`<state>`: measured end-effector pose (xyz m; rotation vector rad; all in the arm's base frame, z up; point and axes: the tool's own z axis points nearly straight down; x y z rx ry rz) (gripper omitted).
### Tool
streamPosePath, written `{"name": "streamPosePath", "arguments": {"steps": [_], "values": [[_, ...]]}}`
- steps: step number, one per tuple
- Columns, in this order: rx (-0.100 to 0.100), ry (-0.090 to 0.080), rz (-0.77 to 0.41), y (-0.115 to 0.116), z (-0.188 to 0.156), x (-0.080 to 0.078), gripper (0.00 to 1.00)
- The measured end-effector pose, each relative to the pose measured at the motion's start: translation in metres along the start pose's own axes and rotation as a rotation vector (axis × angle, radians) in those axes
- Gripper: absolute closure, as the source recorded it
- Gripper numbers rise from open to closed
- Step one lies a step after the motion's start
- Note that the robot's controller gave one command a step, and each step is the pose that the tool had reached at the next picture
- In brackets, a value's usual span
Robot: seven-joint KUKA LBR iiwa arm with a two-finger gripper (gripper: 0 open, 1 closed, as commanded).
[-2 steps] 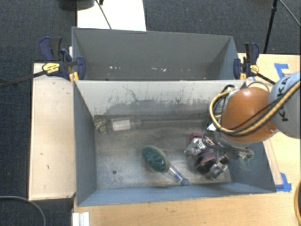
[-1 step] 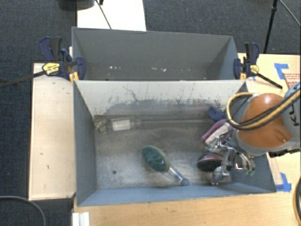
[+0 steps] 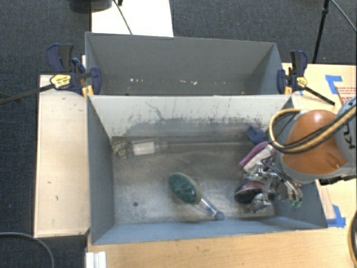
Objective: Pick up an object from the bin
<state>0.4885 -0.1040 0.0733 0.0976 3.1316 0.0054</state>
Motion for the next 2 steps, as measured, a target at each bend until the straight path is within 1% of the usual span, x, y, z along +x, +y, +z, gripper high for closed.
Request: {"name": "streamPosePath", "arguments": {"steps": [1,2], "values": [[0.003,0.005,-0.004,0.001,-0.018,-0.001,1.00],[0.005,0.000,-0.005,0.001,-0.089,-0.003,1.00]]}}
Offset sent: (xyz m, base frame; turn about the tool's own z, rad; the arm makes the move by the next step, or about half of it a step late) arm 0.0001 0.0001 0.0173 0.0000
